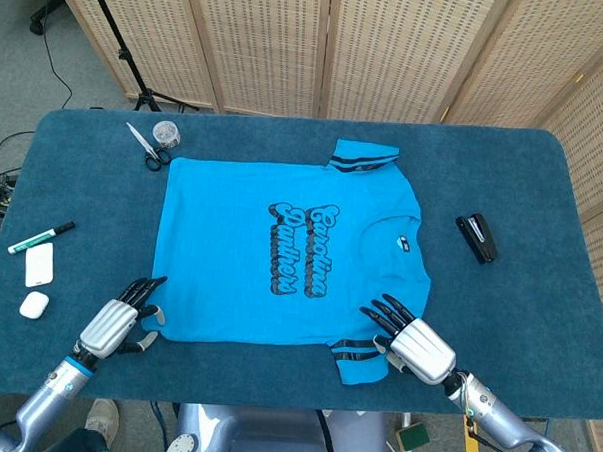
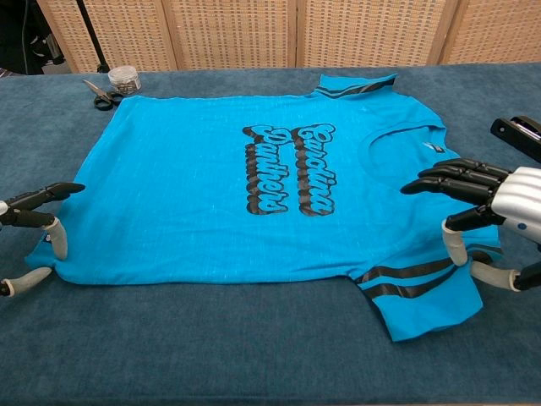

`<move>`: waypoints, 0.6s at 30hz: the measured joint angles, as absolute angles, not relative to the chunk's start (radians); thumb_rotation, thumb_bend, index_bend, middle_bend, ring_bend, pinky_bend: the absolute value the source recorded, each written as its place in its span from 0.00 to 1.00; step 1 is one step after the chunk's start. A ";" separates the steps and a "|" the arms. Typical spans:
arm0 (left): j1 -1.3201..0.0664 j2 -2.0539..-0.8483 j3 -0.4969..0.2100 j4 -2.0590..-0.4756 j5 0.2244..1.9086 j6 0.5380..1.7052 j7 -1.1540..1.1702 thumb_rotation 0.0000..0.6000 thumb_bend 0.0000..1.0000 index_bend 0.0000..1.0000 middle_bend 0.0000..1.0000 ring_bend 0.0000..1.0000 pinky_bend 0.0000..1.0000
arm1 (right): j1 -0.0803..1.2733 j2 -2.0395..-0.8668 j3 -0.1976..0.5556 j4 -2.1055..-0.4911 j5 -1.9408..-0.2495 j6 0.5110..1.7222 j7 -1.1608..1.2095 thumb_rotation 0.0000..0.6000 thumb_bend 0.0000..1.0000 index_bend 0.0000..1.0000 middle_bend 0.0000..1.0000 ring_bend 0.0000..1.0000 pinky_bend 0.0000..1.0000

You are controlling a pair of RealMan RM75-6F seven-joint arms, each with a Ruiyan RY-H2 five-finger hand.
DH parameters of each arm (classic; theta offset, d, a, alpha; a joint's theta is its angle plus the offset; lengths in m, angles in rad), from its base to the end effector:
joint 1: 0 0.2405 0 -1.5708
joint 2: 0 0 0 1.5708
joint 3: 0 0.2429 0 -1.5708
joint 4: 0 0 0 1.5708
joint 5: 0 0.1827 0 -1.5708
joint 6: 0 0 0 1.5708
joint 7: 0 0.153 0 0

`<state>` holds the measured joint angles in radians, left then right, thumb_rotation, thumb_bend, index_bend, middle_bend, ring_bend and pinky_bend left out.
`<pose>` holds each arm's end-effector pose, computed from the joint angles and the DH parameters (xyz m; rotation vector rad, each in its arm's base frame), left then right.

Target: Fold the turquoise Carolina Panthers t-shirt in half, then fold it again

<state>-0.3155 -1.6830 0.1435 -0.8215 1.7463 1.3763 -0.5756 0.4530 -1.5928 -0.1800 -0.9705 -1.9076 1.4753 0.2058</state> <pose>-0.2897 0.2224 0.0078 -1.8347 -1.1804 -1.1545 -0.2300 -0.2312 0.0198 2.1568 -0.6119 1.1869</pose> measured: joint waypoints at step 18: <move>-0.323 -1.648 0.160 -0.878 1.740 1.370 -0.568 1.00 0.49 0.69 0.00 0.00 0.00 | 0.450 -1.585 -0.194 -0.997 -1.921 1.490 0.222 1.00 0.56 0.63 0.11 0.00 0.00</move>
